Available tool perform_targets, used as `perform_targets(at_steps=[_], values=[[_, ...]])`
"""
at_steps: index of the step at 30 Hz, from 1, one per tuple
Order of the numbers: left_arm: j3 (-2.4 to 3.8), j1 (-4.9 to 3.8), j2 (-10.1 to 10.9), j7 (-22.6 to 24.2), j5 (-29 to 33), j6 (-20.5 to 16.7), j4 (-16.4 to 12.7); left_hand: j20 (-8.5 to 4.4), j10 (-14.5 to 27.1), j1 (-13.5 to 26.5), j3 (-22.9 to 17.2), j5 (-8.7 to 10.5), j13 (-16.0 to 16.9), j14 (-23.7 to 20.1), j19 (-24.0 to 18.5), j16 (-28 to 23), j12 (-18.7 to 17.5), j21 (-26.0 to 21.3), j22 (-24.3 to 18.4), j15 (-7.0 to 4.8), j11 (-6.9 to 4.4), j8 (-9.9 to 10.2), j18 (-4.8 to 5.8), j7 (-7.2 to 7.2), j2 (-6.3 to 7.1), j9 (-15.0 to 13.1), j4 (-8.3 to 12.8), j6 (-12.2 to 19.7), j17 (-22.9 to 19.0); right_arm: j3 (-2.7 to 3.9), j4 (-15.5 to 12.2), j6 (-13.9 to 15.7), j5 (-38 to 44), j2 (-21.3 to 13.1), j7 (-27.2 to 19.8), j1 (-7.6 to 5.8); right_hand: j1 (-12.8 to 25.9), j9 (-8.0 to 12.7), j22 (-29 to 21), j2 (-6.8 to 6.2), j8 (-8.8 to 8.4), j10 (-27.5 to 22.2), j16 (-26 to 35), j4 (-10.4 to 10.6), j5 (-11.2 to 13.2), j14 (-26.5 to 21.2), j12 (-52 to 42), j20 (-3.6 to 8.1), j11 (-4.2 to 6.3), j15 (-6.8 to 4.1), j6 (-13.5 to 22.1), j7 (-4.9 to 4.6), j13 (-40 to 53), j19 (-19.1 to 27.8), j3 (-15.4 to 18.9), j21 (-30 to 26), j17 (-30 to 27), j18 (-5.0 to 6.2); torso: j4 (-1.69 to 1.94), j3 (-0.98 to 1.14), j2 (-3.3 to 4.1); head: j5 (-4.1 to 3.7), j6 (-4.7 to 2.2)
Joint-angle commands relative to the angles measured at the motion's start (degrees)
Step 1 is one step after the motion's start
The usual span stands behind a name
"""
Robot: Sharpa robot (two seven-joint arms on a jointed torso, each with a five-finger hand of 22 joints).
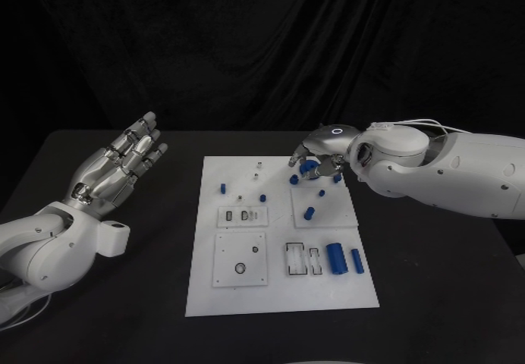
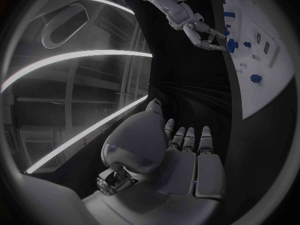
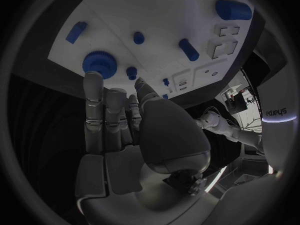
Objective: Assemble the parts on the task board
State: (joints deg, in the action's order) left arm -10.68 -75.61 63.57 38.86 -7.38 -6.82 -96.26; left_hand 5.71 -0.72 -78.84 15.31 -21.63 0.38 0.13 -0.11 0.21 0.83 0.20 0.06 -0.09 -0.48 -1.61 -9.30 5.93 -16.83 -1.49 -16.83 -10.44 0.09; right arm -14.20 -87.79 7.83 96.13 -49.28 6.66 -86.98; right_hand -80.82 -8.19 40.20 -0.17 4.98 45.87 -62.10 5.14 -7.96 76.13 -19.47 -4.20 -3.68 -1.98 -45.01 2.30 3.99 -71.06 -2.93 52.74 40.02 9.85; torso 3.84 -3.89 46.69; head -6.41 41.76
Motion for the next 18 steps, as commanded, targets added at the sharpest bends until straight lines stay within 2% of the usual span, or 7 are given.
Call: perform_targets(at_steps=[1,3,6,10,14,18], values=[[-0.05,-0.21,-0.2,17.5,2.5,1.7,0.1,0.62,-0.1,2.0,-0.7,2.40,0.0,-0.1,0.1,-0.2,-0.2,-0.2,-0.1,0.74,0.64,0.3,-0.41,0.07,-0.03,0.1,-0.1,0.4,-0.1,0.03,0.6,-0.8,0.7,0.3,-0.2,0.54,0.0,-0.1,0.7,-0.35,-0.27,0.4,-0.3,-0.1,-0.4,0.3,0.4,-0.07,-0.01,0.06,-0.4,-0.05,-0.1,-0.4,-0.4,0.6,0.3,-0.74,0.06,-0.02,0.00,0.03,0.02],[-0.11,-0.22,-0.2,17.3,2.6,1.8,0.1,0.78,0.0,5.4,-1.4,6.86,-0.1,-0.1,0.1,-0.2,-0.3,-0.2,-0.1,1.03,0.90,0.3,-0.29,0.06,-0.20,0.1,-0.1,0.9,-0.1,0.03,1.0,-0.6,0.7,0.5,-0.4,0.80,-0.1,-0.1,1.4,-0.37,-0.27,0.6,-0.5,-0.1,-0.6,0.4,0.6,-0.08,-0.05,0.07,-0.5,-0.23,-0.1,-0.5,-0.5,1.1,0.6,-0.83,0.06,0.02,0.06,0.05,-0.03],[-0.18,-0.23,-0.2,17.0,2.6,1.8,0.2,0.86,0.0,7.5,-2.0,9.36,-0.1,-0.1,0.1,-0.2,-0.4,-0.2,-0.1,1.22,1.06,0.3,-0.18,0.28,-0.15,0.1,-0.1,1.2,-0.1,0.03,1.5,-0.4,0.7,0.9,-0.6,1.19,-0.2,-0.1,2.2,-0.38,-0.25,0.9,-0.8,-0.1,-0.9,0.6,0.8,-0.09,-0.07,0.08,-0.7,-0.37,-0.1,-0.5,-0.7,1.7,1.1,-0.91,0.10,0.00,0.10,0.09,0.00],[-0.30,-0.23,-0.3,16.7,2.7,2.0,0.2,0.92,0.0,7.8,-2.4,8.57,-0.1,-0.1,0.1,-0.2,-0.4,-0.2,-0.1,1.37,1.18,0.3,-0.12,0.30,-0.11,0.1,-0.1,1.3,-0.1,0.03,2.2,-0.1,0.7,1.5,-0.9,1.65,-0.5,-0.3,3.7,-0.38,-0.06,1.5,-1.5,-0.2,-1.6,0.9,1.3,-0.08,-0.04,0.07,-1.4,-0.58,-0.1,-0.6,-1.1,2.8,2.0,-1.05,0.07,-0.03,0.06,0.19,0.18],[-0.45,-0.22,-0.4,16.5,2.7,2.3,0.5,1.06,0.0,7.8,-2.7,7.94,-0.1,-0.1,0.1,-0.2,-0.4,-0.2,-0.1,1.53,1.48,0.3,-0.08,0.18,-0.08,0.1,0.0,1.1,-0.1,0.03,2.9,0.8,0.7,2.2,-1.5,2.07,-0.9,-0.6,6.3,-0.49,0.32,2.9,-2.6,-0.2,-3.6,1.4,2.0,-0.08,-0.08,0.04,-2.9,-1.13,-0.1,-0.7,-2.2,4.8,3.7,-1.31,0.07,-0.04,0.08,0.35,0.44],[-0.65,-0.21,-0.6,16.3,2.7,2.6,0.8,1.24,0.0,7.7,-3.1,7.37,-0.1,-0.1,0.1,-0.2,-0.4,-0.2,-0.1,1.75,1.77,0.3,-0.05,0.03,-0.06,0.1,0.0,1.0,-0.1,0.03,3.7,1.8,0.7,2.8,-2.2,2.48,-1.2,-0.7,8.2,-0.58,0.37,3.8,-3.6,-0.2,-4.3,1.9,2.3,-0.06,-0.05,0.00,-3.4,-1.23,-0.1,-1.2,-2.9,6.2,5.2,-1.56,0.07,-0.06,0.10,0.38,0.57]])
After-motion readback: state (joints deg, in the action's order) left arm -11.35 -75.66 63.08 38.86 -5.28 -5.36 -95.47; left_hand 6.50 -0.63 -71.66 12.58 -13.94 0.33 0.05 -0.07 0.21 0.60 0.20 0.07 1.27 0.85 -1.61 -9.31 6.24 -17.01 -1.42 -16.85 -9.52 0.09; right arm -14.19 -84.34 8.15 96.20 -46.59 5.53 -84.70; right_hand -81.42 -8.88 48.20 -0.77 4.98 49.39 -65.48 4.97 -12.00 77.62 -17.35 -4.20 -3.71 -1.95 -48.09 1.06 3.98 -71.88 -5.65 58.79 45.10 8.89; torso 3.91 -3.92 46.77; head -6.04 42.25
